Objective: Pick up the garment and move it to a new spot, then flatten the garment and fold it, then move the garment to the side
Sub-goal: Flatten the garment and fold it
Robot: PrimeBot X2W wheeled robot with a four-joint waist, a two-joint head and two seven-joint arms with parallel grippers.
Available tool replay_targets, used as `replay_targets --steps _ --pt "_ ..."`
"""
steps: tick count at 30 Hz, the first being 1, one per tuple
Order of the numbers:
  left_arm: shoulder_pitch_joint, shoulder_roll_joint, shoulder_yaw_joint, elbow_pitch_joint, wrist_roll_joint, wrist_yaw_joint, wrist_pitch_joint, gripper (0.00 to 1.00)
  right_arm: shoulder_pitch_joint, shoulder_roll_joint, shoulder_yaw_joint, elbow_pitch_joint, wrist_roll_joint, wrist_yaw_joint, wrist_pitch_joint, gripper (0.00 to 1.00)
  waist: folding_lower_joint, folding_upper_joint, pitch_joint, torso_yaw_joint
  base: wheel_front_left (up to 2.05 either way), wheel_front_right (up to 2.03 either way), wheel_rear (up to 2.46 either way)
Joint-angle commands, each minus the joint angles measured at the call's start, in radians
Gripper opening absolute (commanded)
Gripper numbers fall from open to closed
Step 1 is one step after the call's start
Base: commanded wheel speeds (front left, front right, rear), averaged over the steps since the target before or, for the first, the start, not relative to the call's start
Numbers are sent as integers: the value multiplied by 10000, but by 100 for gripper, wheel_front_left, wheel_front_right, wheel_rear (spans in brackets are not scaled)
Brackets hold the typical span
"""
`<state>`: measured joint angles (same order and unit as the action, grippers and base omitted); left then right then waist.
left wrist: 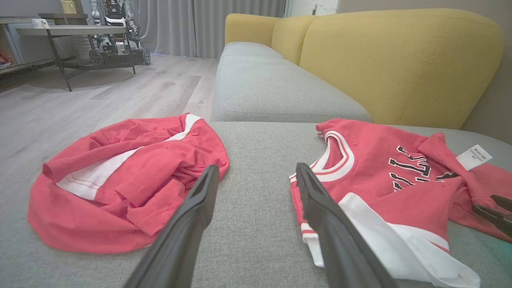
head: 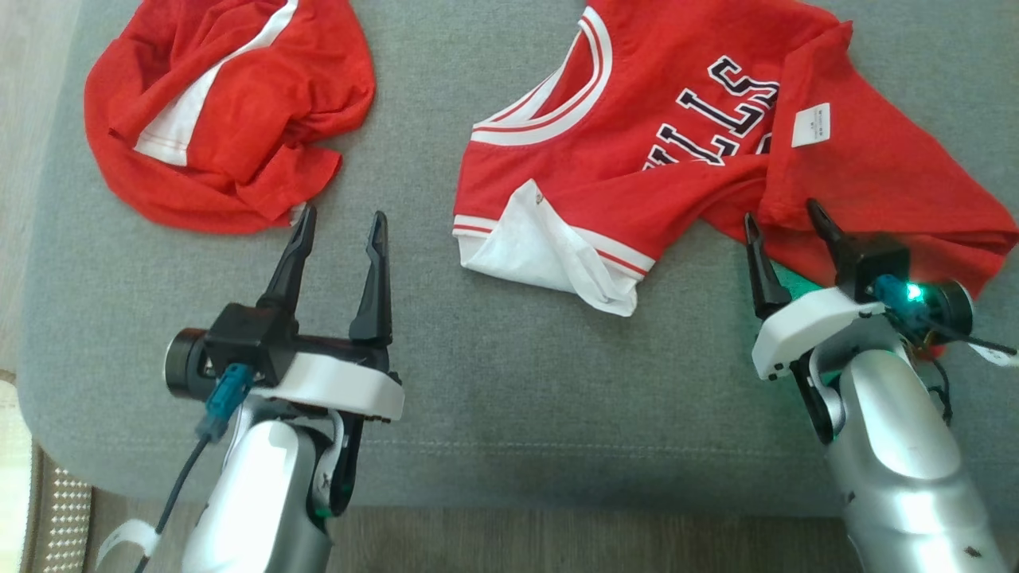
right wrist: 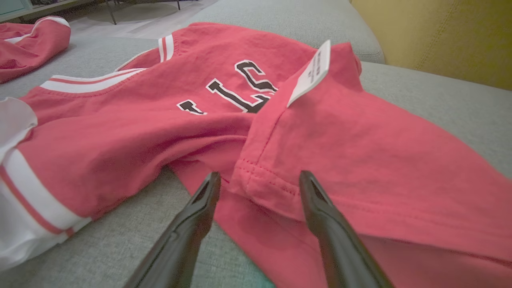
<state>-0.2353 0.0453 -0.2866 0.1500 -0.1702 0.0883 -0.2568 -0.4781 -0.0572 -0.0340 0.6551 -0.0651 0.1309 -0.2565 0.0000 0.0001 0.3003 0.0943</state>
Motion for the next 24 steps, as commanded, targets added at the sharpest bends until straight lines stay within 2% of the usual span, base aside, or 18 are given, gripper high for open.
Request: replay_targets --steps 1,2,8,15,20,24 --pt "-313 50 236 -389 -67 65 -49 100 -372 70 166 -125 99 -2 -53 35 0 -1 29 17 0 0 0" --pt "-318 50 232 -395 -70 68 -49 100 -420 70 155 -57 119 -2 -53 0 0 -1 44 20 0 0 0" --pt "-352 50 245 -355 -87 99 -49 100 -591 70 -229 -437 129 -2 -53 0 0 -1 55 -62 0 0 0" --pt "-348 50 158 -363 -180 133 -49 100 -886 -45 -1603 -1341 -403 -2 -53 0 0 -1 -33 -202 0 0 0" --pt "-428 49 17 -393 -260 125 -49 100 -1964 -834 -2482 -1199 -903 -2 309 0 0 -1 68 -231 0 0 0" --pt "-606 49 -190 -437 -325 107 -49 100 -3143 -1682 -2674 -683 -1297 -2 866 0 0 -1 321 -99 0 0 0"
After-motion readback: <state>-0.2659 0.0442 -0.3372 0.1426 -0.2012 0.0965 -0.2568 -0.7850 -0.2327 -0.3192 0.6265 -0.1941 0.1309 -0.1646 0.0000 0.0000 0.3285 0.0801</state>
